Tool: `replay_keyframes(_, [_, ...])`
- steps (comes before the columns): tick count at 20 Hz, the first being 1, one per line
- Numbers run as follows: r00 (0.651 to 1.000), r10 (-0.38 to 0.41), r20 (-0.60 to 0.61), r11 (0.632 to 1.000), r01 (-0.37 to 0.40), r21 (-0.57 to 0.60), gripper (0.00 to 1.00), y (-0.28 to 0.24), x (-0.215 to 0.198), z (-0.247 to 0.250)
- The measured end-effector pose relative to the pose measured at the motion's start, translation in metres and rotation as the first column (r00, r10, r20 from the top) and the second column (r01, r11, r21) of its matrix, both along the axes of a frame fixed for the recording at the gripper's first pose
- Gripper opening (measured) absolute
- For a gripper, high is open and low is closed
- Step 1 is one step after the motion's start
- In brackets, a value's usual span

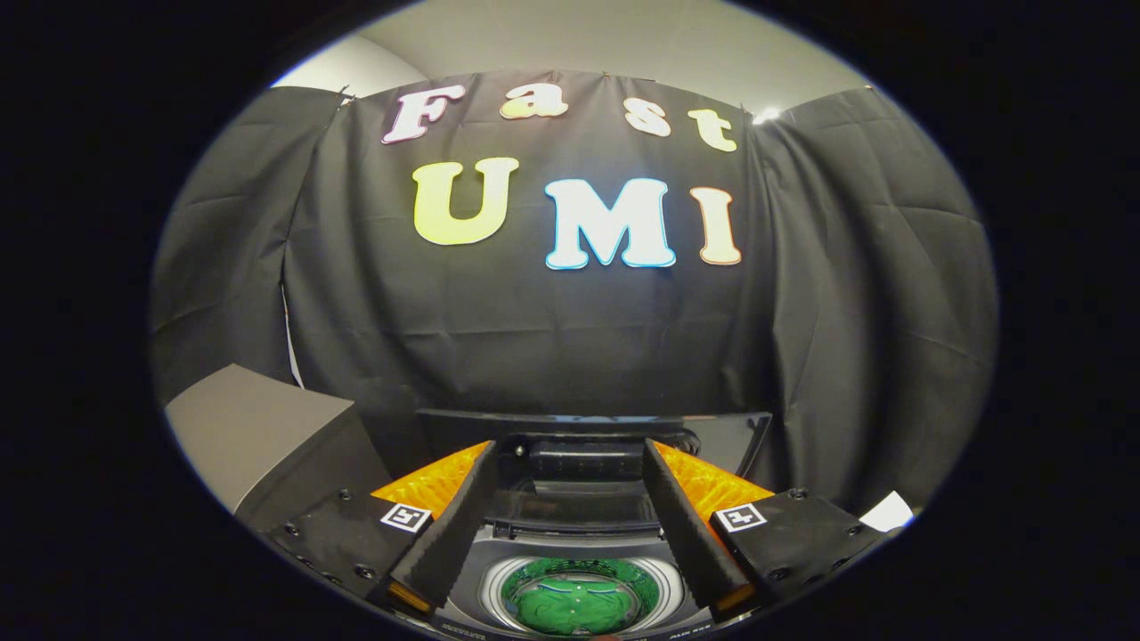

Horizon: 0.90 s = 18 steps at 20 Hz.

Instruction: Put the clothes into the washing machine and then close the washing machine lid.

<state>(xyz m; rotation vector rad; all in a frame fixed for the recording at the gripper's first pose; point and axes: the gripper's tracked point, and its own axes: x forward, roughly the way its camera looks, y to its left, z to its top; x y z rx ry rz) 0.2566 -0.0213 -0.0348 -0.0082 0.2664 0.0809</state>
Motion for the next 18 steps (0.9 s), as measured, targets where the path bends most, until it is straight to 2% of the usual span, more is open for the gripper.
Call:
replay_keyframes(8, [1.0,0.005,0.024,1.0,-0.005,-0.001,1.0,-0.002,0.047,0.014])
replay_keyframes(18, [1.0,-0.003,-0.002,0.999,0.003,0.047,1.0,-0.002,0.104,0.003])
